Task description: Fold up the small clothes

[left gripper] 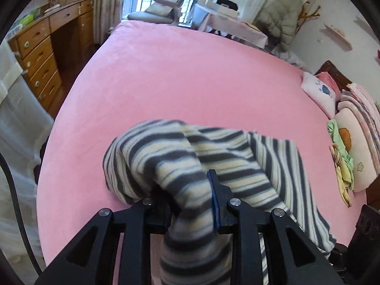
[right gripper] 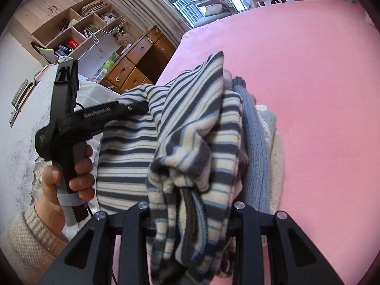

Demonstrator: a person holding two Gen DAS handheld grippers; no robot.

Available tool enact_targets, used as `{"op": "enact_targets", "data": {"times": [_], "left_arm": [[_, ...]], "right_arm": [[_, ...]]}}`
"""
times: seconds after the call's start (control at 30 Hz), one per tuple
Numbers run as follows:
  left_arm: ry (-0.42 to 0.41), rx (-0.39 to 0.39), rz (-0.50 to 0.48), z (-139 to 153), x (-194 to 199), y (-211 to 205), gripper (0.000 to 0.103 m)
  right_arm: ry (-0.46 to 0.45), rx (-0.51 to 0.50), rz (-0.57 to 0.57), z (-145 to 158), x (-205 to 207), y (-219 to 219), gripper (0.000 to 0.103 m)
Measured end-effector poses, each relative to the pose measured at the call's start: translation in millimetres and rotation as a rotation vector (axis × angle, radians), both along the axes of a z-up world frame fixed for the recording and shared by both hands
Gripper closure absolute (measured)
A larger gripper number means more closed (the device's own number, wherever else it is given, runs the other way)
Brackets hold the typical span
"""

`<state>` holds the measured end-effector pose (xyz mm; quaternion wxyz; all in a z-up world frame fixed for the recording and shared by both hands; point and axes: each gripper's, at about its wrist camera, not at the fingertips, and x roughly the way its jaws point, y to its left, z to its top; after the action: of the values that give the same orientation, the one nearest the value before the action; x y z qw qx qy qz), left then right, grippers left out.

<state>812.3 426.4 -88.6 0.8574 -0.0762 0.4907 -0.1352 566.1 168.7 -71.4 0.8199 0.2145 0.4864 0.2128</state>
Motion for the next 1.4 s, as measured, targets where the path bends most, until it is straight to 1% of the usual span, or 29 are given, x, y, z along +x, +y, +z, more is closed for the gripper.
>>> {"op": "enact_targets", "data": {"times": [0.03, 0.07, 0.1, 0.17, 0.2, 0.23, 0.27, 0.3, 0.33, 0.37, 0.4, 0.43, 0.47, 0.5, 0.53, 0.57, 0.6, 0.67, 0.73, 0.77, 0.8, 0.87, 0.93, 1.07, 1.13, 1.2, 1.23, 1.33, 1.4], "left_arm": [[-0.010, 0.000, -0.008, 4, 3, 1, 0.079], [-0.031, 0.000, -0.015, 11, 3, -4, 0.079], [-0.064, -0.007, -0.024, 20, 2, -10, 0.079], [-0.138, -0.035, -0.051, 39, -9, -17, 0.080], [-0.201, -0.053, -0.063, 51, -17, -16, 0.080], [-0.230, -0.062, -0.068, 56, -20, -16, 0.080], [-0.240, -0.062, -0.064, 56, -19, -15, 0.079], [-0.217, -0.051, -0.055, 51, -15, -15, 0.077], [-0.158, -0.034, -0.039, 38, -7, -14, 0.076], [-0.104, -0.022, -0.025, 25, -1, -11, 0.073], [-0.019, 0.004, 0.009, 3, 6, -7, 0.070], [0.025, 0.006, 0.030, -10, 8, -3, 0.070], [0.052, -0.005, 0.047, -19, 7, 0, 0.067], [0.050, -0.031, 0.073, -23, 3, 5, 0.059], [0.034, -0.047, 0.090, -22, -2, 10, 0.054], [0.019, -0.056, 0.105, -20, -8, 14, 0.047], [0.011, -0.065, 0.112, -18, -14, 19, 0.044], [0.016, -0.078, 0.110, -16, -24, 27, 0.044], [0.016, -0.080, 0.115, -13, -38, 37, 0.043], [0.009, -0.079, 0.113, -11, -44, 39, 0.041], [-0.003, -0.065, 0.111, -6, -56, 42, 0.039], [-0.025, -0.059, 0.114, 2, -76, 38, 0.036], [-0.029, -0.050, 0.110, 6, -80, 34, 0.034], [-0.014, -0.026, 0.109, 8, -78, 29, 0.034], [-0.005, -0.048, 0.096, 10, -87, 35, 0.034], [0.013, -0.086, 0.068, 9, -103, 39, 0.034], [0.028, -0.091, 0.055, 7, -113, 40, 0.034], [0.073, -0.115, 0.023, -7, -151, 42, 0.034], [0.109, -0.159, 0.010, -20, -175, 39, 0.034]], "right_arm": [[-0.008, -0.004, 0.001, 3, 0, 1, 0.071], [-0.034, -0.022, -0.002, 10, -3, 2, 0.071], [-0.054, -0.035, -0.002, 15, -2, 3, 0.072], [-0.144, -0.072, -0.010, 34, -10, 2, 0.072], [-0.188, -0.085, -0.016, 42, -14, 0, 0.072], [-0.238, -0.095, -0.030, 53, -19, -2, 0.072], [-0.250, -0.096, -0.040, 56, -20, -5, 0.072], [-0.240, -0.092, -0.043, 56, -19, -7, 0.072], [-0.203, -0.083, -0.034, 49, -18, -10, 0.072], [-0.129, -0.077, -0.020, 36, -12, -10, 0.071], [-0.068, -0.076, -0.009, 25, -7, -9, 0.070], [-0.032, -0.072, 0.002, 19, -6, -9, 0.069], [0.002, -0.058, 0.009, 12, -6, -10, 0.066], [0.008, -0.049, 0.010, 11, -9, -13, 0.061], [0.003, -0.054, 0.012, 15, -11, -14, 0.059], [-0.007, -0.066, 0.013, 18, -14, -14, 0.058], [-0.013, -0.077, 0.018, 19, -15, -14, 0.056], [-0.022, -0.103, 0.037, 21, -17, -13, 0.055], [-0.022, -0.105, 0.053, 23, -21, -15, 0.054], [-0.025, -0.106, 0.058, 25, -24, -16, 0.054], [-0.028, -0.107, 0.060, 21, -28, -26, 0.054], [-0.039, -0.116, 0.062, 24, -25, -25, 0.054], [-0.036, -0.120, 0.063, 23, -21, -25, 0.054], [-0.034, -0.116, 0.044, 25, -20, -25, 0.054], [-0.029, -0.115, 0.043, 26, -20, -26, 0.054], [-0.027, -0.111, 0.044, 27, -24, -28, 0.054], [-0.023, -0.107, 0.050, 28, -24, -30, 0.054], [-0.016, -0.100, 0.065, 30, -25, -35, 0.054], [-0.012, -0.103, 0.077, 31, -26, -37, 0.054]]}}
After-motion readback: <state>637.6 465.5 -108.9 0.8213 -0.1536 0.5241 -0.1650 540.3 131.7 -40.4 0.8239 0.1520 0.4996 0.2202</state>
